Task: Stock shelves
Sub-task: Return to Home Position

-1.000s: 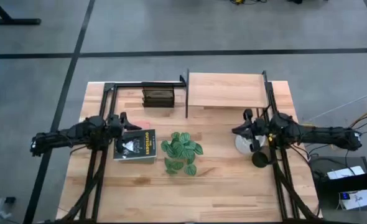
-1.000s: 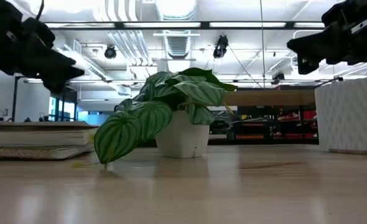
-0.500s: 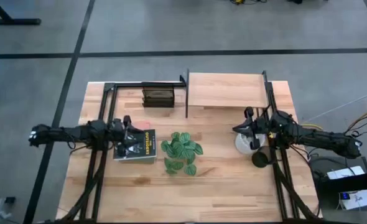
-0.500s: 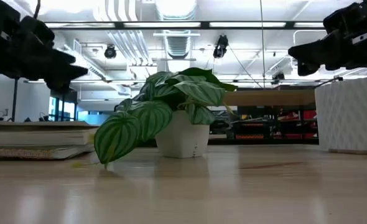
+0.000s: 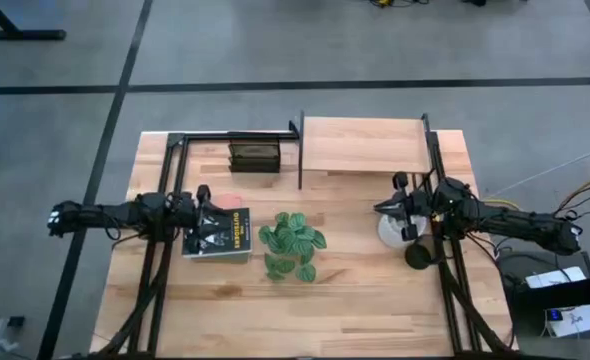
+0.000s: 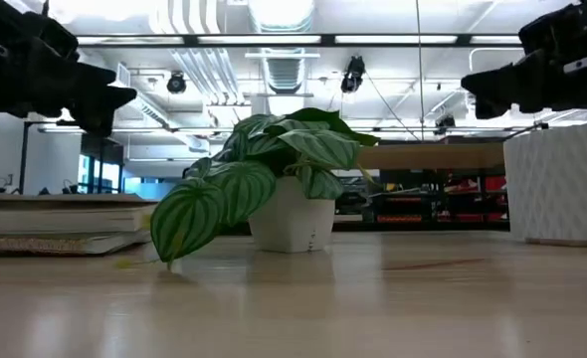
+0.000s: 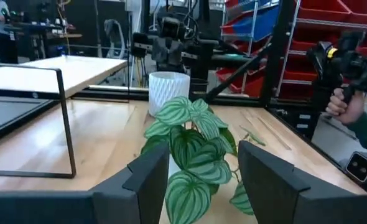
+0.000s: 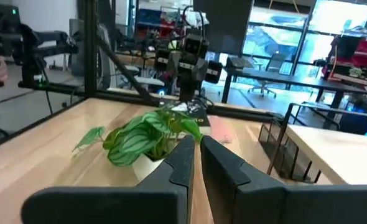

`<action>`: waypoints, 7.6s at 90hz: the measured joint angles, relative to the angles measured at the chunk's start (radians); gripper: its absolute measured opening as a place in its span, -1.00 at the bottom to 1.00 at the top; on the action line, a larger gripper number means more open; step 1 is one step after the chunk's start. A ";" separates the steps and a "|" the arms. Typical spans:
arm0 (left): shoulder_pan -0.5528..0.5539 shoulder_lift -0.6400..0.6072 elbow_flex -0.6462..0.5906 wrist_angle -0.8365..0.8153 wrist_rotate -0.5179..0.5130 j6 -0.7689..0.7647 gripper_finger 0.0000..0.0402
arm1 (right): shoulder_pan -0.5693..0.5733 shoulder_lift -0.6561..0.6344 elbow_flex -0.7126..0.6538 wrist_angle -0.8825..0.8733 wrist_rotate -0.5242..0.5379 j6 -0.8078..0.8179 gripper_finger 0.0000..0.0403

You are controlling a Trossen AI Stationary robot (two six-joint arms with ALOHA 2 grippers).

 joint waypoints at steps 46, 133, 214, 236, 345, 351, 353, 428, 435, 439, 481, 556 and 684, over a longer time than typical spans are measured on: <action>0.000 -0.005 0.000 0.002 0.001 0.022 -0.23 | 0.000 0.000 -0.004 -0.068 0.008 0.105 -0.93; 0.000 0.055 -0.001 0.022 0.004 -0.021 -0.10 | 0.112 0.044 -0.005 0.045 0.360 0.192 -0.93; 0.000 0.036 -0.001 -0.020 0.003 -0.022 -0.18 | 0.217 -0.299 -0.004 -0.240 0.509 0.137 -0.93; 0.000 0.009 -0.001 -0.021 0.000 -0.022 -0.11 | 0.280 -0.298 -0.005 -0.240 0.531 0.110 -0.93; 0.000 0.012 -0.001 -0.031 0.001 -0.018 -0.22 | 0.359 -0.287 -0.005 -0.306 0.592 0.085 -0.93; 0.000 0.012 -0.001 -0.031 0.001 -0.018 -0.21 | 0.359 -0.288 -0.005 -0.309 0.567 0.074 -0.93; 0.000 0.012 -0.001 -0.031 0.001 -0.018 -0.21 | 0.359 -0.288 -0.005 -0.311 0.565 0.074 -0.93; 0.000 0.028 -0.001 -0.024 0.007 -0.076 -0.08 | 0.358 -0.255 -0.004 -0.317 0.565 0.061 -0.93; 0.000 0.032 -0.001 -0.023 0.006 -0.075 -0.10 | 0.358 -0.255 -0.004 -0.317 0.565 0.029 -0.93; 0.000 0.034 -0.001 -0.023 0.006 -0.075 -0.11 | 0.358 -0.254 -0.004 -0.317 0.565 0.025 -0.93; 0.000 0.041 -0.001 -0.021 0.001 -0.075 -0.20 | 0.358 -0.255 -0.004 -0.316 0.565 0.032 -0.93; 0.000 0.042 -0.001 -0.021 0.001 -0.075 -0.08 | 0.358 -0.255 -0.004 -0.316 0.565 0.032 -0.93; 0.000 0.042 -0.001 -0.021 0.003 -0.075 -0.11 | 0.358 -0.255 -0.004 -0.316 0.566 0.032 -0.93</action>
